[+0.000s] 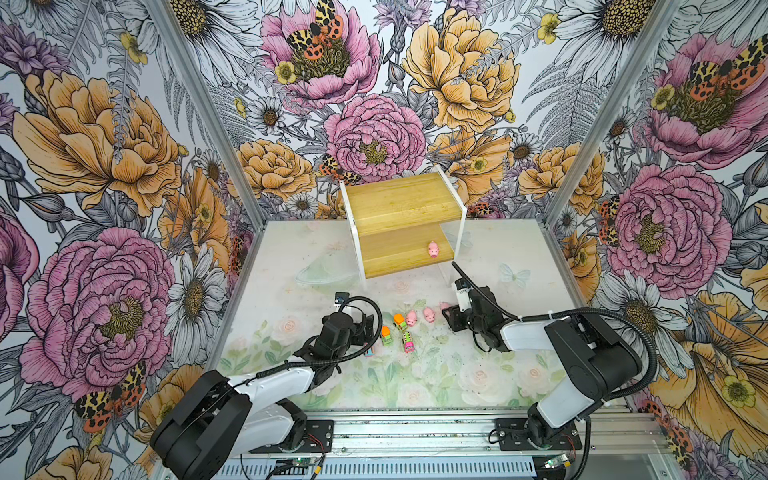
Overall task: Place and organize the plastic toys onto the shelf
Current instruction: 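Return the right gripper to the pigs and grasp another pink pig, then carry the second pig onto the lower shelf beside the first and release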
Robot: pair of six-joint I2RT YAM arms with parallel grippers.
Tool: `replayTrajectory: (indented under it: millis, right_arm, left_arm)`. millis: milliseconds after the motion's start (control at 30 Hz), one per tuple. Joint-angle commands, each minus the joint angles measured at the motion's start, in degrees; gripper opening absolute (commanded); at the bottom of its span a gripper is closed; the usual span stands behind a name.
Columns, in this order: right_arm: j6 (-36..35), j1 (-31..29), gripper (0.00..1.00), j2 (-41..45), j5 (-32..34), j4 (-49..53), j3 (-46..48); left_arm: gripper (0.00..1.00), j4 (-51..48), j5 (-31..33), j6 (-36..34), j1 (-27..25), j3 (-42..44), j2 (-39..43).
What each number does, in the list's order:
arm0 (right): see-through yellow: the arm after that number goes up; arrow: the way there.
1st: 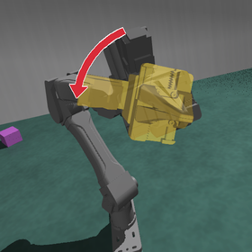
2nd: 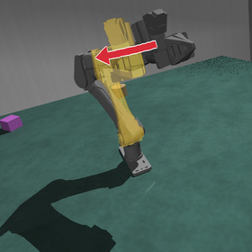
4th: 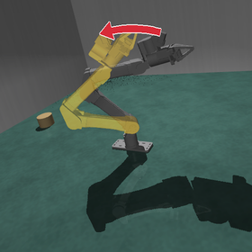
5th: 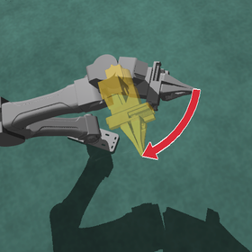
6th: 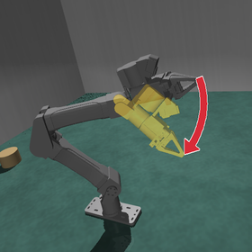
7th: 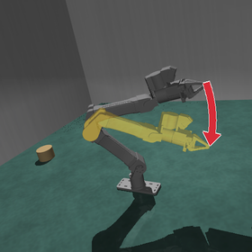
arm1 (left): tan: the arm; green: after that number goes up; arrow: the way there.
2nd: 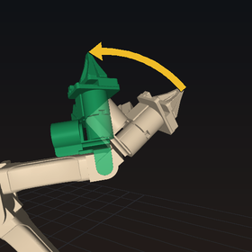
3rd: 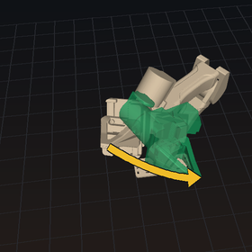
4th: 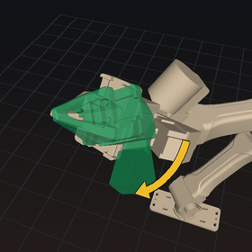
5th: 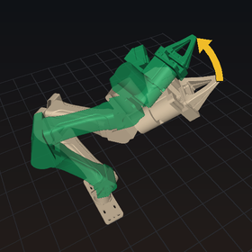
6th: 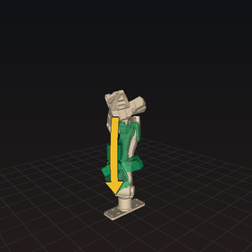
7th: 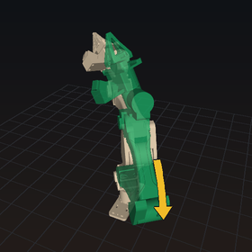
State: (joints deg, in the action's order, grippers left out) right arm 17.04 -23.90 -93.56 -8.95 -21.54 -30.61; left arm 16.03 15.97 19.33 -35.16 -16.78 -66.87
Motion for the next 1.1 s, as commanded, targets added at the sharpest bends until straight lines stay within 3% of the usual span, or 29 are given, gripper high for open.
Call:
replayTrajectory:
  millis: [0, 333, 733, 1067]
  right_arm:
    - [-0.05, 0.28, 0.35, -0.36, -0.98, -2.37, -0.14]
    - [0.45, 0.17, 0.29, 2.82, -2.59, -1.71, 0.44]
    - [3.11, -3.04, 0.28, 21.04, -1.6, 6.31, -4.55]
    - [4.16, -10.11, 0.27, 15.21, 6.04, 4.39, -17.18]
  left_arm:
    - [0.99, -0.55, 0.38, 0.05, -0.66, 0.25, 1.37]
    - [0.99, -1.44, 0.99, 0.5, -0.62, 0.48, 3.05]
    - [0.99, -3.28, 2.21, 0.71, -0.75, 1.08, 6.51]
    - [0.99, -4.52, 2.41, 0.44, -0.28, 1.39, 8.37]
